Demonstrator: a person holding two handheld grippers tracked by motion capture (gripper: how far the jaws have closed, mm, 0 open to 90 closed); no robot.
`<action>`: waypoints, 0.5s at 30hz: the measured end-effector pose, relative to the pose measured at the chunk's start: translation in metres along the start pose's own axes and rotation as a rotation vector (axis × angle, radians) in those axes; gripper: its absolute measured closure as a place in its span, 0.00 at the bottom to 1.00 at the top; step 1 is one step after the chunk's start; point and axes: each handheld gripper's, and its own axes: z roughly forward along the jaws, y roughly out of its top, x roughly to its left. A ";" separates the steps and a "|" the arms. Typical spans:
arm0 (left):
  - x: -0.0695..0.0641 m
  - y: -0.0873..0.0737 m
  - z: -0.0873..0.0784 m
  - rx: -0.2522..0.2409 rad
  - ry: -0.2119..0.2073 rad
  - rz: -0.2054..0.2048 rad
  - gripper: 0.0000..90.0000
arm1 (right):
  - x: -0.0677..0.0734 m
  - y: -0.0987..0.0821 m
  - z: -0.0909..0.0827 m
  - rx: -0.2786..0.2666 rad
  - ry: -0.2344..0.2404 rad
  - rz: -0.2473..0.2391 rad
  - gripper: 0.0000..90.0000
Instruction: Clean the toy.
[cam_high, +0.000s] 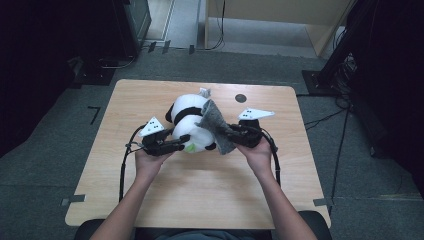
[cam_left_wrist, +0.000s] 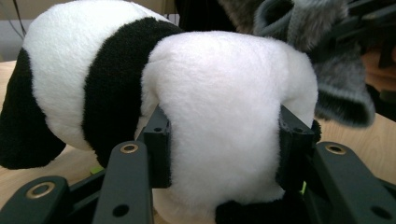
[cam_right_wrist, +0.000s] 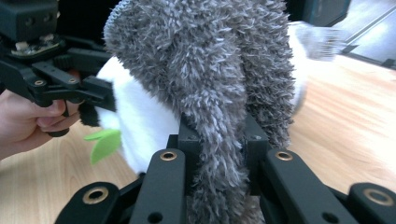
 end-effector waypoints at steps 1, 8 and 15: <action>0.000 0.000 0.000 0.000 0.004 0.001 0.56 | 0.003 0.000 0.004 0.007 0.013 -0.004 0.85; 0.005 -0.001 -0.005 -0.011 0.029 -0.021 0.57 | 0.027 -0.003 0.018 0.041 0.056 -0.063 0.86; 0.008 -0.001 -0.006 -0.015 0.049 -0.037 0.57 | 0.036 -0.007 0.024 0.062 0.110 -0.084 0.86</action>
